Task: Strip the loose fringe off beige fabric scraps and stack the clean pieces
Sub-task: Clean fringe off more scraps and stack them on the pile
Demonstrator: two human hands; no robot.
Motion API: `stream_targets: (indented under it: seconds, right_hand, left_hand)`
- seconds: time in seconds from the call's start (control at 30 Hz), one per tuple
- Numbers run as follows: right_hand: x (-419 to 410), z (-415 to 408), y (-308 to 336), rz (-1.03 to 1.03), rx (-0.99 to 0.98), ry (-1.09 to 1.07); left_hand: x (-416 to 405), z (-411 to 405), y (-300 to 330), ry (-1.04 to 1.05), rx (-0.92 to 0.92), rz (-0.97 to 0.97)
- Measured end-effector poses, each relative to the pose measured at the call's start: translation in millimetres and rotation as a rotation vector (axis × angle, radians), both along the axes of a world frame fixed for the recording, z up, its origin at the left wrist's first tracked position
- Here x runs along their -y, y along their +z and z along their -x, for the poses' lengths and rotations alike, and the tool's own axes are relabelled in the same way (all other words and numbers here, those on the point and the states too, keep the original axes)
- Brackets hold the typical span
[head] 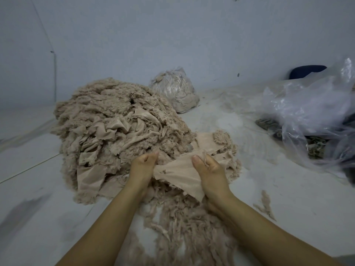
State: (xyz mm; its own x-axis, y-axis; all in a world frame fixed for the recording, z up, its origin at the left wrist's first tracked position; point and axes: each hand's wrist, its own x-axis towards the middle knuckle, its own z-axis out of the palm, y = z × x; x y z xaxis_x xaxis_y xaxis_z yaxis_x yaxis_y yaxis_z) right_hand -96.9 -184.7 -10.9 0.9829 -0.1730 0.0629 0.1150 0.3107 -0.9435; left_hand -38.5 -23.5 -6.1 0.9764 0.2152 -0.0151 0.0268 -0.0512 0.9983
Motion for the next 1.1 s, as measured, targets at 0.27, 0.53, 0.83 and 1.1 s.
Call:
stream_targets:
  seconds: [0.27,0.53,0.83,1.1]
  right_hand:
    - [21.1,-8.1,11.3,0.317,-0.012,0.109]
    - [54.8,-37.5,29.7,0.384,-0.001,-0.191]
    - [83.9,-48.7,-1.1,0.502,-0.242,-0.249]
    - [64.9,-49.6,11.9,0.011,-0.337,-0.172]
  left_hand:
    - [6.0,11.6,2.9,-0.368,0.082,-0.051]
    - [26.6,5.1,10.6,-0.472,0.036,0.079]
    - [62.7,40.2,-19.3,-0.735,0.176,-0.459]
    - [109.1,47.2,-20.3,-0.597,0.064,-0.200]
